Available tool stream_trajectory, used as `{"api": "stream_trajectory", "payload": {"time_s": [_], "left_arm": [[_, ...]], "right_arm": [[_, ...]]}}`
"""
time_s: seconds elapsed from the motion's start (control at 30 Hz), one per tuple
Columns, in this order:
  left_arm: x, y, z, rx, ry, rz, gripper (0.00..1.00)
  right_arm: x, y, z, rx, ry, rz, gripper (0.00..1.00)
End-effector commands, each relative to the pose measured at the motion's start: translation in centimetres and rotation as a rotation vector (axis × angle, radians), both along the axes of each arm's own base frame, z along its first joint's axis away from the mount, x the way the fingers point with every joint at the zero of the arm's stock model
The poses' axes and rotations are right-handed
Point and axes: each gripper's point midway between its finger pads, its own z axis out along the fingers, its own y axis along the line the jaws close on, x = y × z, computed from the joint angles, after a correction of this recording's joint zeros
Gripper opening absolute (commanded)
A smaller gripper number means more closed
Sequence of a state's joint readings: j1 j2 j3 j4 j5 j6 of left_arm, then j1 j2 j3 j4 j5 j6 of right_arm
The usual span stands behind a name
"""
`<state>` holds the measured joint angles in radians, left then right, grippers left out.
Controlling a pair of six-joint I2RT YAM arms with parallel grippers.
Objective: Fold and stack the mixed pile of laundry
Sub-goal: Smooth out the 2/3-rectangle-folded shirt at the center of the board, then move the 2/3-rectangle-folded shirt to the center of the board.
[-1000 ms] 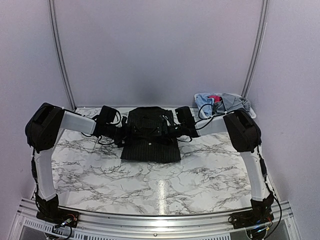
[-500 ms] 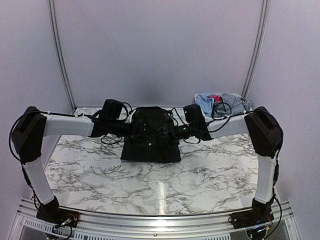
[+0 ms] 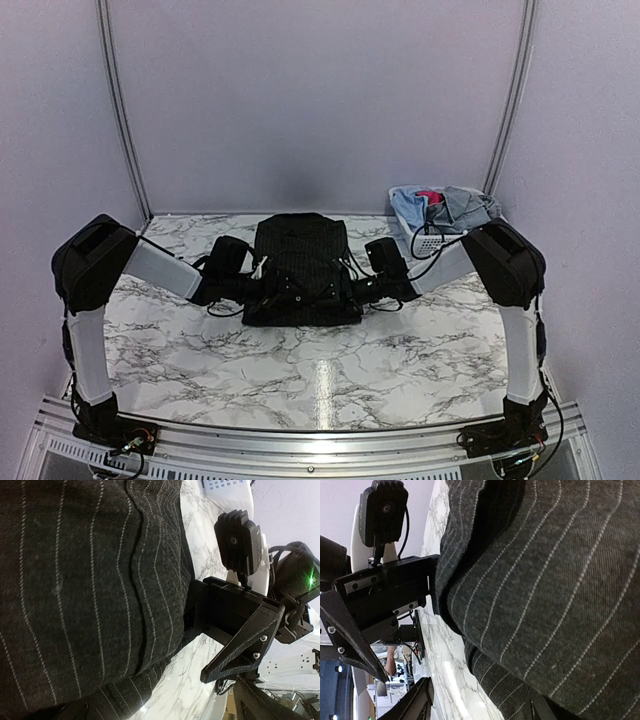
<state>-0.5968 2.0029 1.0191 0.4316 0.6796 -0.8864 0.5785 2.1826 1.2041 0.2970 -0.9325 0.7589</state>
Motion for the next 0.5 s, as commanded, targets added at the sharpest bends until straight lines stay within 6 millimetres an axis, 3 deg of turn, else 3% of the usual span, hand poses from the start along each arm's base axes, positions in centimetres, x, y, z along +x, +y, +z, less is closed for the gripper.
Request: {"api": "stream_trajectory", "payload": {"time_s": [0.0,0.1,0.2,0.3,0.47], "left_arm": [[-0.8,1.5,0.8,0.044,0.000,0.013,0.99],[0.1,0.9,5.0,0.002,-0.091,-0.018,0.99],[1.5,0.8,6.6,-0.002,-0.122,-0.017,0.99],[3.5,1.0,6.5,-0.006,-0.123,0.010,0.99],[5.6,-0.2,5.1,-0.007,-0.106,0.011,0.99]], "right_arm": [[-1.1,-0.9,0.0,-0.061,0.011,-0.002,0.62],[-0.3,-0.1,4.5,0.009,-0.076,0.020,0.62],[0.9,0.4,7.2,0.038,-0.136,0.021,0.61],[2.2,1.0,7.6,0.050,-0.150,0.018,0.59],[3.9,2.2,5.9,0.059,-0.126,0.011,0.55]]}}
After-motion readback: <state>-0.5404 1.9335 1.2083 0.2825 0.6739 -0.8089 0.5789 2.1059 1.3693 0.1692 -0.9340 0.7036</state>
